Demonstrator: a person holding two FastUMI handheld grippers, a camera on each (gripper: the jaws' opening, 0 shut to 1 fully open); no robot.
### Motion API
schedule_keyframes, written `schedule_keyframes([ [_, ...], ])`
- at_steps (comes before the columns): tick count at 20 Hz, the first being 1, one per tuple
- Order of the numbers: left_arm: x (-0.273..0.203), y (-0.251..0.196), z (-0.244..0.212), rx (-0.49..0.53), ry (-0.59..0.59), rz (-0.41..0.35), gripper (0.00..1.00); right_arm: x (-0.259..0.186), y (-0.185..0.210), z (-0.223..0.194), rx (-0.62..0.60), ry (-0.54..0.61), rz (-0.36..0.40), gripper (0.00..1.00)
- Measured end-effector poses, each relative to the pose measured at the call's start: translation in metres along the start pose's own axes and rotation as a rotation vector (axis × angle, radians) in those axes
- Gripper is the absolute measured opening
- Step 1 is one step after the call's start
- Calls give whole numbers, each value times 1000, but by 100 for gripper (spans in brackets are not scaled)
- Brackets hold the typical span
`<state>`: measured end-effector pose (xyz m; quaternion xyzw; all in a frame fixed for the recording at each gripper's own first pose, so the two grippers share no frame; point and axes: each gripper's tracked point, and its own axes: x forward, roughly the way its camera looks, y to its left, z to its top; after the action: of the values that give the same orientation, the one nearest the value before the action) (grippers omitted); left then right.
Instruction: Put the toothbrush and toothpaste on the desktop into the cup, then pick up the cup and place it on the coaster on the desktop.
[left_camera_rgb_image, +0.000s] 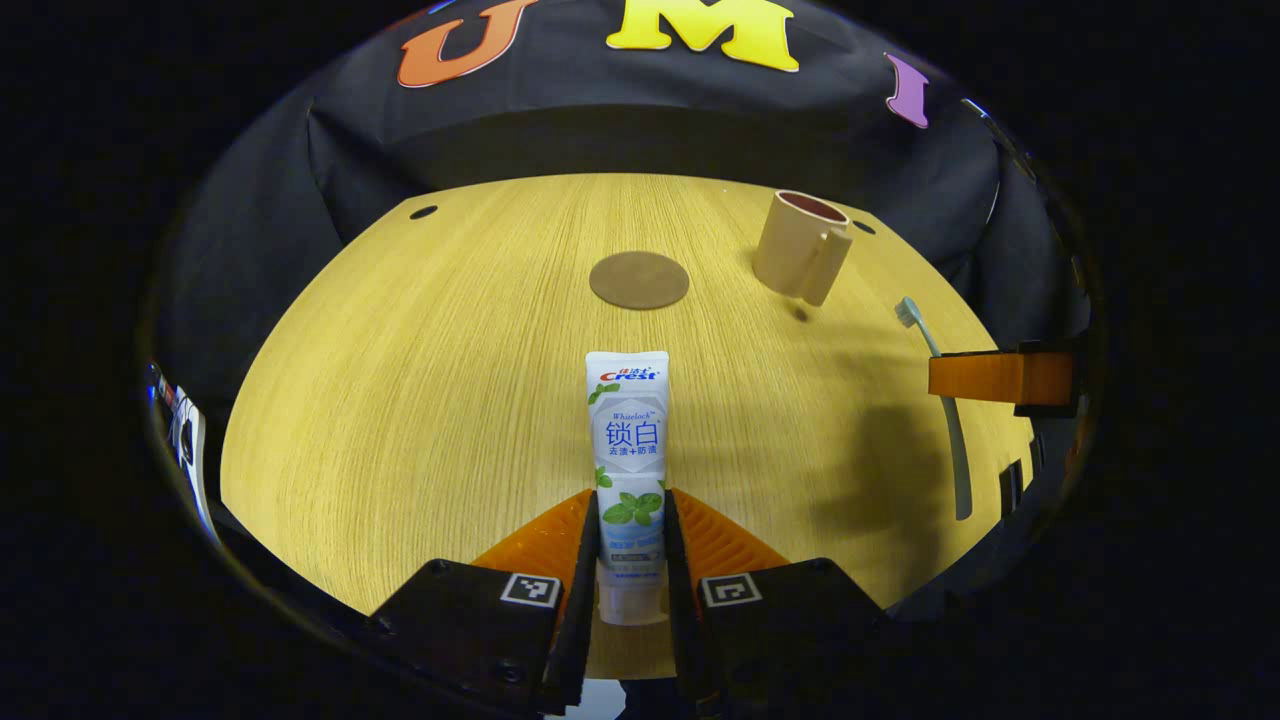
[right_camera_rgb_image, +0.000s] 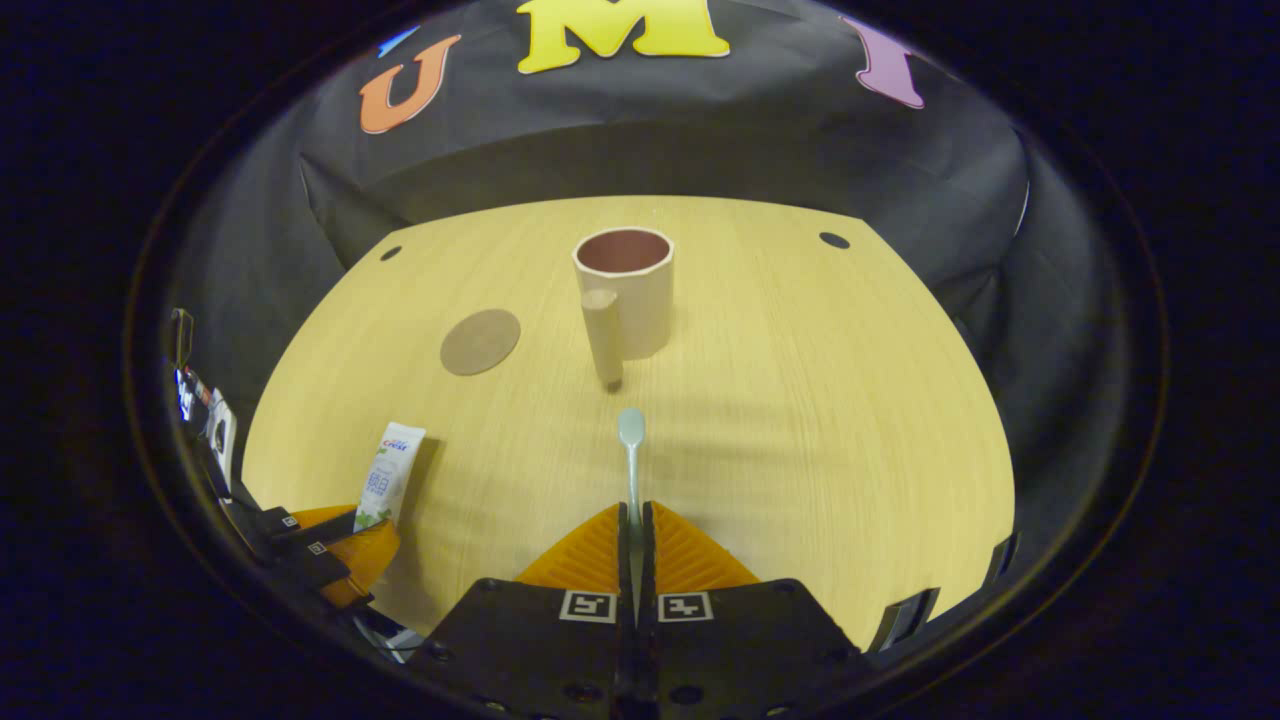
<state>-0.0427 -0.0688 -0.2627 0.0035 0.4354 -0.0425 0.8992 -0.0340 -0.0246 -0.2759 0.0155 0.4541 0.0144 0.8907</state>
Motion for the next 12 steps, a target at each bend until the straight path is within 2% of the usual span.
schedule_keyframes([
  [1, 12, 34, -37, -11, -22, -2, 37, -4, 1, 8, 10, -15, 5, 0],
  [2, -2, 1, 24, -22, -49, -2, 37, -8, 1, 18, 19, -34, 10, 0],
  [6, -7, -1, 68, -43, -134, 0, 37, -25, 4, 69, 55, -126, 37, 0],
  [12, -25, 8, 120, -36, -253, 11, 37, -40, 7, 167, 97, -324, 81, 0],
])
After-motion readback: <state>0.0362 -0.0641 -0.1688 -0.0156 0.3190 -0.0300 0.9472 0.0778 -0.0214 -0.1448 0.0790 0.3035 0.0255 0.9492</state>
